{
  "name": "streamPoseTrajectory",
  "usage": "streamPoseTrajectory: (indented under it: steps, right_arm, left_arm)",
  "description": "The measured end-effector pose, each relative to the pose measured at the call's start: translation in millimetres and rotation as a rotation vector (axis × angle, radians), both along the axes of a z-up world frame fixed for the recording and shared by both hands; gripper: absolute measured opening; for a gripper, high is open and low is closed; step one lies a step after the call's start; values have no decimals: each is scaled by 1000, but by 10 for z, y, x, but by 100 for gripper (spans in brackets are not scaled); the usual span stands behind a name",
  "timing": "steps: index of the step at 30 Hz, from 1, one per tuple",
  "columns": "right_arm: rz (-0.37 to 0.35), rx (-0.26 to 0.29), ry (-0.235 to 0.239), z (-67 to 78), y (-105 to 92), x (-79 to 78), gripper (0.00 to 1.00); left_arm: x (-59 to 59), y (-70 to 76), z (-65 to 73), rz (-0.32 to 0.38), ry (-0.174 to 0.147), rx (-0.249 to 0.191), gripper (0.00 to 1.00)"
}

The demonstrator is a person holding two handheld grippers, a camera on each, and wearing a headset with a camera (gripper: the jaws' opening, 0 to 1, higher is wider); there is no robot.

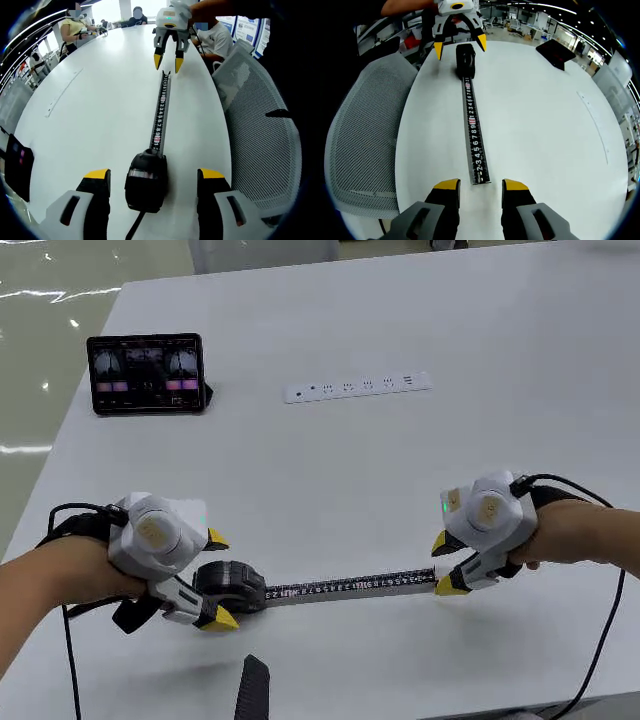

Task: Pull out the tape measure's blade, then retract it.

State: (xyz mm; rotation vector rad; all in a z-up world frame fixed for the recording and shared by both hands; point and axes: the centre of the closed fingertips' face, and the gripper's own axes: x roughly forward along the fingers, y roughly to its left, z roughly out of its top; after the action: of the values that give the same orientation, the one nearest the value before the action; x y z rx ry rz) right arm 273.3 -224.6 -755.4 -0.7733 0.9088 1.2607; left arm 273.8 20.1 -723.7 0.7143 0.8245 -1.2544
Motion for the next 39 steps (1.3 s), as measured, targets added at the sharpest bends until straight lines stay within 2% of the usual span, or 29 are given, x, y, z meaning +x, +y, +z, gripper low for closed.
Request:
streamPoseTrajectory:
  steps: [4,9,11,16,17,20,23,26,27,29,30,32,35,36,37,38,39]
  right_arm:
    - [-21,20,-9,56,6,-5,34]
    - [-78,54,-11,129,-8,5,39]
    - [-96,63,-16,146,-29,8,42]
    - [-167,107,-24,193,-74,35,48]
    - [-184,117,-30,207,-81,42,49]
    - [-234,157,-67,244,-102,96,55]
    - [-283,191,-68,250,-147,105,60]
    - [-311,207,-80,257,-197,89,63]
    - [-342,233,-76,285,-197,83,63]
    - [-368,255,-65,303,-217,73,65]
    - [-378,258,-75,316,-240,71,67]
    - [-399,271,-88,341,-269,64,71]
    - [-441,301,-94,384,-299,52,76]
    - [-448,304,-98,381,-321,53,77]
    - [-458,310,-102,378,-349,47,78]
    - [-462,312,-103,373,-370,34,78]
    - [-471,315,-106,366,-400,16,78]
  left_arm:
    - [-20,-4,25,38,21,-8,78]
    - [2,24,34,82,27,-21,86]
    - [6,20,48,104,26,-35,90]
    - [-21,23,85,170,49,-71,96]
    - [-15,29,91,201,51,-79,96]
    - [14,-32,168,272,58,-172,98]
    - [51,43,174,349,66,-184,97]
    - [104,89,207,391,32,-217,99]
    - [105,117,213,402,24,-220,99]
    - [95,131,225,430,35,-241,99]
    - [82,149,227,458,49,-253,99]
    - [82,187,236,476,38,-272,99]
    - [79,261,234,515,16,-275,99]
    - [81,265,254,514,-3,-288,99]
    - [114,270,307,518,-51,-320,99]
    - [127,284,333,528,-74,-334,99]
    - [110,325,336,548,-82,-332,99]
